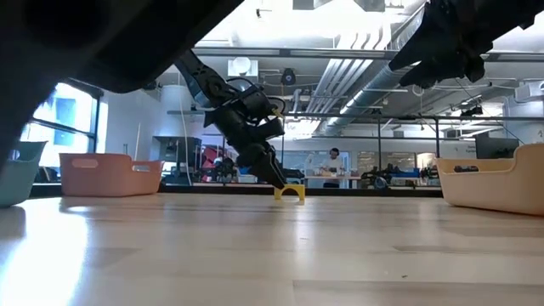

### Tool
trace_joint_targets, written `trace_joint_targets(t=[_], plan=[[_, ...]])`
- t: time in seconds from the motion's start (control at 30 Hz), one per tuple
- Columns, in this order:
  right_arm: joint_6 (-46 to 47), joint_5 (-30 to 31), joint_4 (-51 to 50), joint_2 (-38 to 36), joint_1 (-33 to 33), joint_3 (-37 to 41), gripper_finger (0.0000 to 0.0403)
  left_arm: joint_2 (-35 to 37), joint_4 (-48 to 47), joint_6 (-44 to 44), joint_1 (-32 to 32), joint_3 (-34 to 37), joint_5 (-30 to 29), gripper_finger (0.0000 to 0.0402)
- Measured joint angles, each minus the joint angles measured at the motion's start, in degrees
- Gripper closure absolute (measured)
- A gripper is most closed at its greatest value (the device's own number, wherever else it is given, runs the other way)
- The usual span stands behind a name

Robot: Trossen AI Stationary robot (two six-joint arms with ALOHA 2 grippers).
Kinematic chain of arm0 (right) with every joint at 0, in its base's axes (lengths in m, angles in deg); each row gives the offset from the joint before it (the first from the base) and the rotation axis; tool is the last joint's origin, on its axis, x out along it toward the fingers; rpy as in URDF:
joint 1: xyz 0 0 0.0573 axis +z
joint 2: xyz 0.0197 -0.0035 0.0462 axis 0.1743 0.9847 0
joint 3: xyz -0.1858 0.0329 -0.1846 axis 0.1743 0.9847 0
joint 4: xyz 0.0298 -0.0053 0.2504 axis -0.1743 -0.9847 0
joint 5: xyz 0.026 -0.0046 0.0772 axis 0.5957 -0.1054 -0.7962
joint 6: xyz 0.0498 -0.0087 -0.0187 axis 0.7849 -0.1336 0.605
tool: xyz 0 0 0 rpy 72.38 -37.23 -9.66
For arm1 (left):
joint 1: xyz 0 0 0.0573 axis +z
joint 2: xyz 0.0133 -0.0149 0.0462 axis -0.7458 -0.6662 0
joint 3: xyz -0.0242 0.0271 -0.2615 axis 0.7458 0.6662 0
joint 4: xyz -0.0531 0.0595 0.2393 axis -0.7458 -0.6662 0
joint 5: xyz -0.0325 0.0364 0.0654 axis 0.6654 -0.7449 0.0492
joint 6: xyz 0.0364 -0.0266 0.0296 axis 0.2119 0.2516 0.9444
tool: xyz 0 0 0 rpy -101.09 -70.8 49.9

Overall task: Sort blocks by size
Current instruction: Put the yellow arch block into the blue bin

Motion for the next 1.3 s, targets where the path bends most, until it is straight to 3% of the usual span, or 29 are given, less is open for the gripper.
trace_joint_targets(t=[0.27, 0.7, 1.07, 1.3], plan=[[0.02, -0.45, 0.28, 0.00, 1.10, 0.00, 0.0183, -0.03, -0.17, 0.13, 0.21, 0.00, -2.14, 0.0244], [0.10, 1.34, 0.52, 0.04, 3.91, 0.00, 0.0183, -0.42, -0.84, 1.02, 0.35, 0.07, -3.13, 0.0253], [0.50, 0.96, 0.48, 0.04, 3.91, 0.00, 0.0183, -0.34, -0.97, 2.73, 0.96, -0.02, -3.18, 0.0306], [0.50, 0.49, 0.41, 0.04, 3.91, 0.00, 0.0183, 2.88, -3.73, 4.64, 0.93, 0.05, -9.54, 0.0309]])
